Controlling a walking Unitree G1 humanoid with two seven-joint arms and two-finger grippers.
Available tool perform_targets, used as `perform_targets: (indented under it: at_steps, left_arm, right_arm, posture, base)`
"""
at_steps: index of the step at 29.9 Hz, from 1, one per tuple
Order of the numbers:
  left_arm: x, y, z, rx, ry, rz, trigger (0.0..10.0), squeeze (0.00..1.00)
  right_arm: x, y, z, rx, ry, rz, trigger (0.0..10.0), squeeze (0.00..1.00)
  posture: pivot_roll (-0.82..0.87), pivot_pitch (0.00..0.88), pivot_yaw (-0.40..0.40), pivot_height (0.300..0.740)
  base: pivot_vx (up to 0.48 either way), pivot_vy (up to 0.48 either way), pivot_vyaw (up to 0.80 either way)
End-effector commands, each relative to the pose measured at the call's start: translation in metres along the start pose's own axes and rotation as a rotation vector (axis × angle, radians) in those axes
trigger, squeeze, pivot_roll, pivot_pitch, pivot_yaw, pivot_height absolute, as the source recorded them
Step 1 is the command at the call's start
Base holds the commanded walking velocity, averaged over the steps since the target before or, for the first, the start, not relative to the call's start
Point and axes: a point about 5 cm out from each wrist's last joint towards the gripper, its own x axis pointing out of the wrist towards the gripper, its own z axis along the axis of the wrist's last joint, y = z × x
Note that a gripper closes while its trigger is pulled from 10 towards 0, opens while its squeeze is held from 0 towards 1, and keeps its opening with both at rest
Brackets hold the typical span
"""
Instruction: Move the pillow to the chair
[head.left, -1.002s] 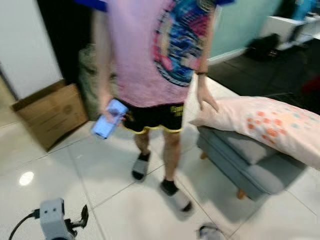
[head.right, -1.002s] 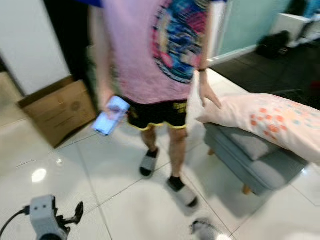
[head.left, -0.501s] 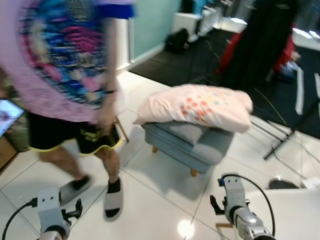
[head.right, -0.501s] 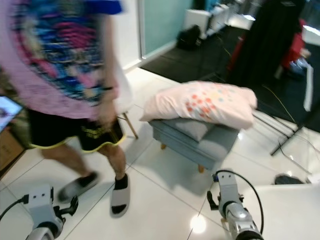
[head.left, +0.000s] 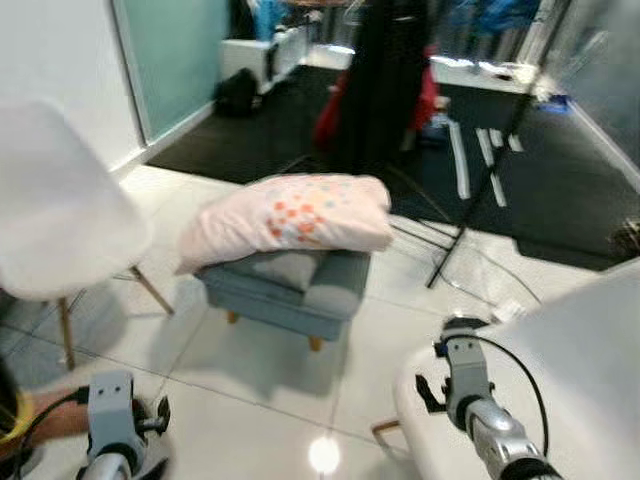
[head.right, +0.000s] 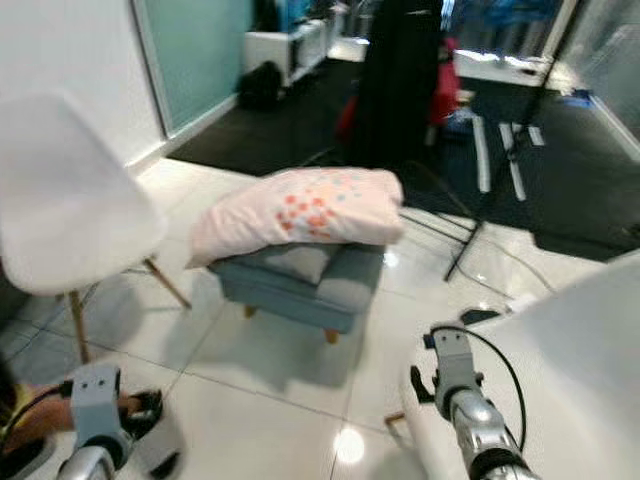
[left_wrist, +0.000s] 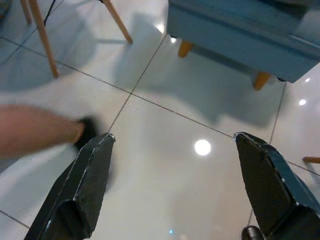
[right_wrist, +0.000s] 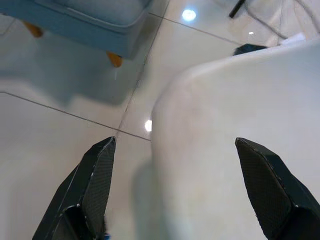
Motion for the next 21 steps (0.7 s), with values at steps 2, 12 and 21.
perform_targets:
  at_steps: [2, 12, 21]
  left_arm:
    - [-0.002, 0.002, -0.002, -0.003, -0.006, 0.011, 10.0, 0.0]
    - [-0.001, 0.003, -0.002, 0.01, -0.017, 0.012, 10.0, 0.0]
    - [-0.001, 0.003, -0.004, 0.016, -0.013, 0.005, 10.0, 0.0]
  right_arm:
    - [0.002, 0.002, 0.009, 0.019, -0.038, 0.023, 10.0, 0.0]
    - [0.004, 0.011, 0.024, 0.04, -0.107, 0.11, 10.0, 0.0]
    - [0.004, 0.013, 0.026, 0.054, -0.121, 0.129, 10.0, 0.0]
  posture:
    - [-0.12, 0.109, -0.037, 0.74]
    - [-0.12, 0.106, -0.034, 0.74]
    - [-0.11, 0.099, -0.028, 0.74]
  base:
    - [0.0, 0.0, 0.0]
    - [0.316, 0.0, 0.0]
    - [0.446, 0.0, 0.0]
